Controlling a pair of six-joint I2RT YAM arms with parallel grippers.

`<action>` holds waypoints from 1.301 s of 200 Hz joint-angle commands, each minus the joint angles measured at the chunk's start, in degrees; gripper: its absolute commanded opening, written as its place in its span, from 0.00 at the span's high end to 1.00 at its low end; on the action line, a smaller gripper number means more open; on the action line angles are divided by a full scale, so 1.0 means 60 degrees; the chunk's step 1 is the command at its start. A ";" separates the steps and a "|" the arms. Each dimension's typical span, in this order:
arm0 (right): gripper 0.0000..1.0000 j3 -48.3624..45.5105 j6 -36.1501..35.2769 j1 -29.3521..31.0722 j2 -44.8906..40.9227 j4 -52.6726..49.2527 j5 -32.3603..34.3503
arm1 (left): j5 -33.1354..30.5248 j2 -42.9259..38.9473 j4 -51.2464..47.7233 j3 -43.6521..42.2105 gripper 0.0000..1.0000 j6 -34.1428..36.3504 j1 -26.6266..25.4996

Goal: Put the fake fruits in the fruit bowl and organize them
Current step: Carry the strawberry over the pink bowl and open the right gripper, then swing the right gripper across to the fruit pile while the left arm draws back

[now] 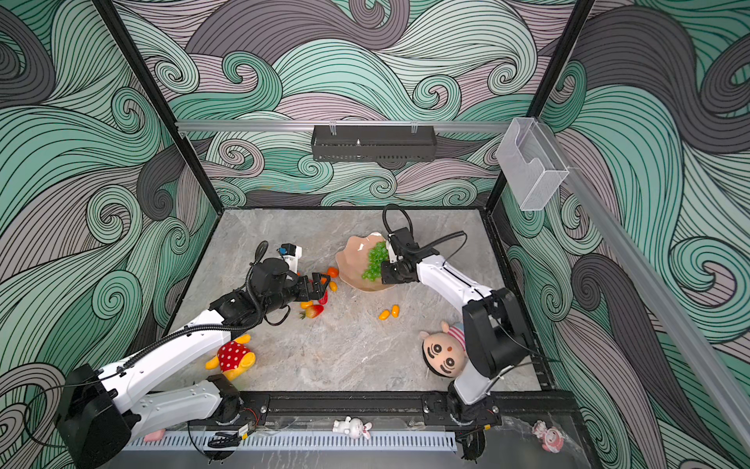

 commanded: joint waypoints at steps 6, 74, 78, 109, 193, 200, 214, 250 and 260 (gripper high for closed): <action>1.00 0.0444 0.0194 0.0035 0.0561 -0.0362 -0.0249 | 0.0007 -0.0383 -0.0231 -0.0157 0.01 -0.0174 0.0083; 0.88 0.0923 0.0231 0.0031 0.1193 -0.0917 0.0058 | 0.0213 -0.0493 -0.0157 -0.0310 0.01 -0.0159 0.0127; 0.87 0.0923 0.0231 0.0033 0.1167 -0.0910 0.0067 | 0.0190 -0.0494 -0.0184 -0.0306 0.01 -0.0172 0.0127; 0.72 0.0937 0.0221 0.0033 0.0825 -0.1010 0.0134 | 0.0116 -0.0568 -0.0341 -0.0259 0.01 -0.0138 0.0126; 0.57 -0.0044 0.0103 0.0162 -0.1647 -0.0903 0.0113 | 0.0038 -0.1152 -0.1251 -0.0085 0.01 -0.0051 0.0141; 0.56 -0.0257 0.0108 0.0227 -0.1915 -0.0803 0.0130 | 0.0074 -0.1245 -0.1337 -0.0158 0.01 -0.0105 0.0141; 0.56 -0.0637 0.0156 0.0334 -0.2362 -0.0701 0.0153 | 0.0155 -0.1486 -0.1516 -0.0330 0.01 -0.0274 0.0141; 0.54 -0.1463 0.0373 0.0869 -0.3247 -0.0303 0.0139 | 0.0381 -0.2242 -0.1716 -0.0893 0.01 -0.0583 0.0134; 0.53 -0.1623 0.0406 0.1103 -0.3375 -0.0160 0.0162 | 0.0409 -0.2417 -0.1831 -0.0991 0.01 -0.0613 0.0156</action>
